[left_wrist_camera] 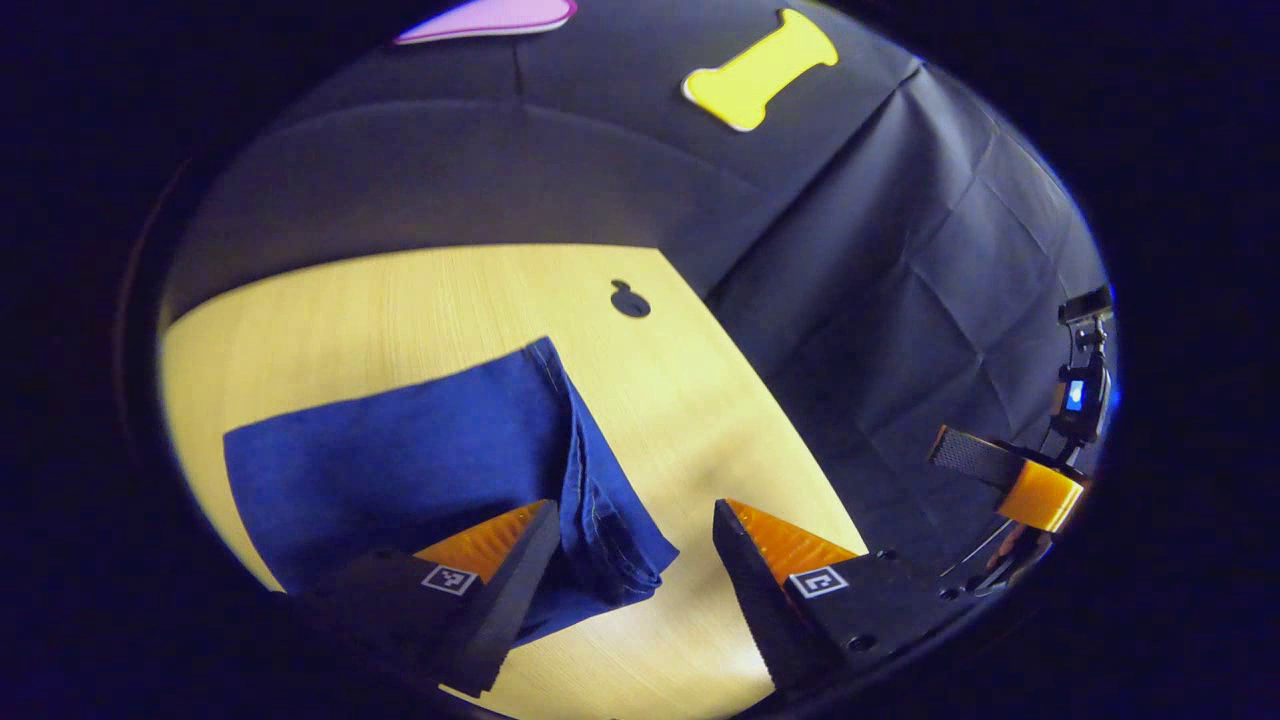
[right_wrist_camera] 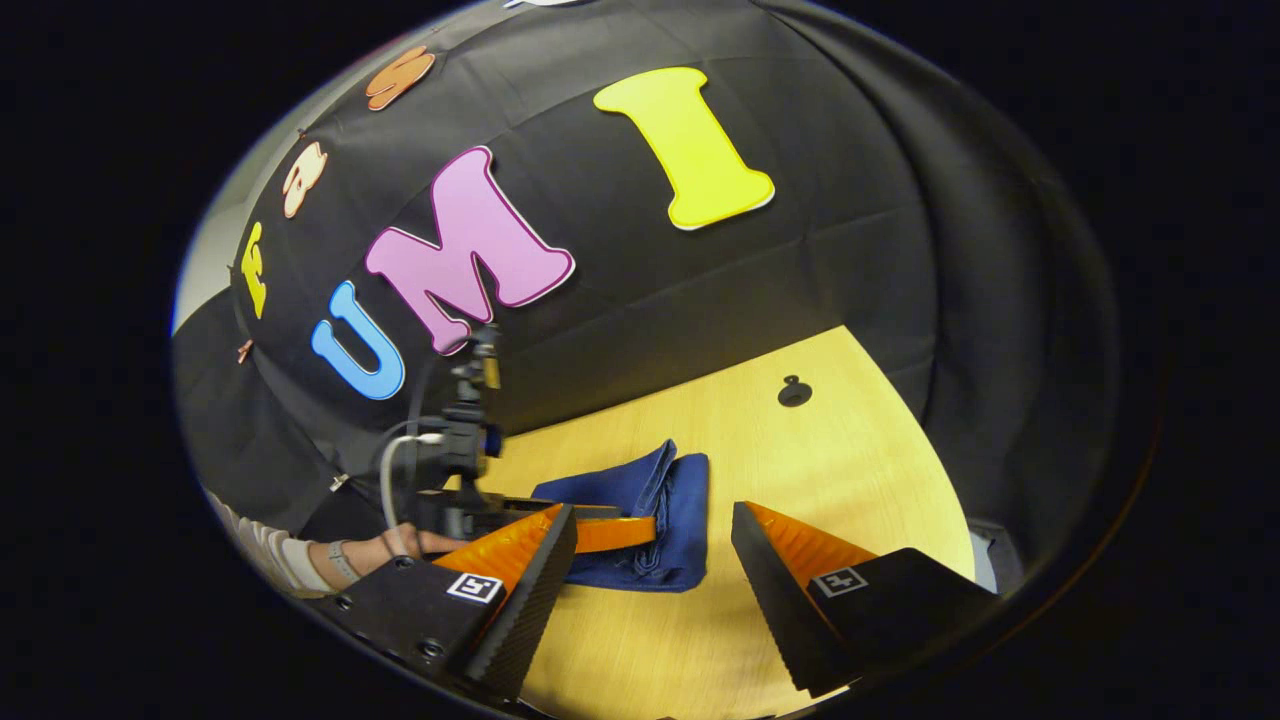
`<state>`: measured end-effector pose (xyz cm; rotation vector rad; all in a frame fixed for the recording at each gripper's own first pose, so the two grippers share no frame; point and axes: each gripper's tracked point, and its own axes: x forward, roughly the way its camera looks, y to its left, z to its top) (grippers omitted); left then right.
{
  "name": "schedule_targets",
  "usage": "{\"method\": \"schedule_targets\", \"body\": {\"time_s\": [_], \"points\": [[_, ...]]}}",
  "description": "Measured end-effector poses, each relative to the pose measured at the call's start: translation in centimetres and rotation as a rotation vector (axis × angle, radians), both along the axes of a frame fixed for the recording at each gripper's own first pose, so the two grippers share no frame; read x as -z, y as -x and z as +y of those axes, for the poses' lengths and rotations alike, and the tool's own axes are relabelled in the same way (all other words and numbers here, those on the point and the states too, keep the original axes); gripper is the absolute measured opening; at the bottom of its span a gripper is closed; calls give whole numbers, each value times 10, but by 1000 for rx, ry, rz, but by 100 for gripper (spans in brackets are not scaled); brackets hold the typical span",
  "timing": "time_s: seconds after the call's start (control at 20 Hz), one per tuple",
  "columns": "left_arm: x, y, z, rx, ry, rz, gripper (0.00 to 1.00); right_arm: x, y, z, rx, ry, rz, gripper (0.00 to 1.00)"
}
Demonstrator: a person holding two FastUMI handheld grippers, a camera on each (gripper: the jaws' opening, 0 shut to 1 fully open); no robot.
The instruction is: Grasp the waist and the cuffs of the jeans and fold them to make the two legs overlap; first hold the waist and fold one-third of the jeans toward the cuffs, then hold the cuffs and fold the remaining one-third in the same direction to finish folding.
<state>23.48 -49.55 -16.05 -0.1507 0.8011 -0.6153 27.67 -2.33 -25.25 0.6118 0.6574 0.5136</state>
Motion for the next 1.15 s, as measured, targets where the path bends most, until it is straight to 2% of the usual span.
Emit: {"method": "schedule_targets", "body": {"time_s": [0.25, 0.4, 0.55, 0.65, 0.85, 0.95, 1.0, 1.1, 1.15], "points": [[-110, 36, 72, -121, -52, -388, 97, -52, 6, -14, 91, 111, -140, 96], [-150, 86, 117, -222, -51, -513, 97, -93, 27, -24, 152, 198, -228, 96], [-176, 145, 150, -270, -46, -623, 97, -150, 57, -28, 216, 247, -325, 97], [-196, 176, 172, -282, -53, -677, 97, -187, 73, -41, 277, 310, -392, 96], [-225, 231, 199, -297, 31, -715, 96, -259, 109, -68, 396, 349, -469, 96], [-234, 240, 209, -324, 33, -722, 96, -272, 123, -86, 424, 389, -475, 96], [-240, 244, 213, -334, 32, -741, 96, -278, 127, -91, 431, 393, -483, 88], [-252, 249, 217, -341, 6, -788, 96, -296, 131, -103, 463, 390, -506, 89], [-254, 248, 221, -344, -16, -798, 96, -299, 130, -111, 482, 395, -510, 100]]}}
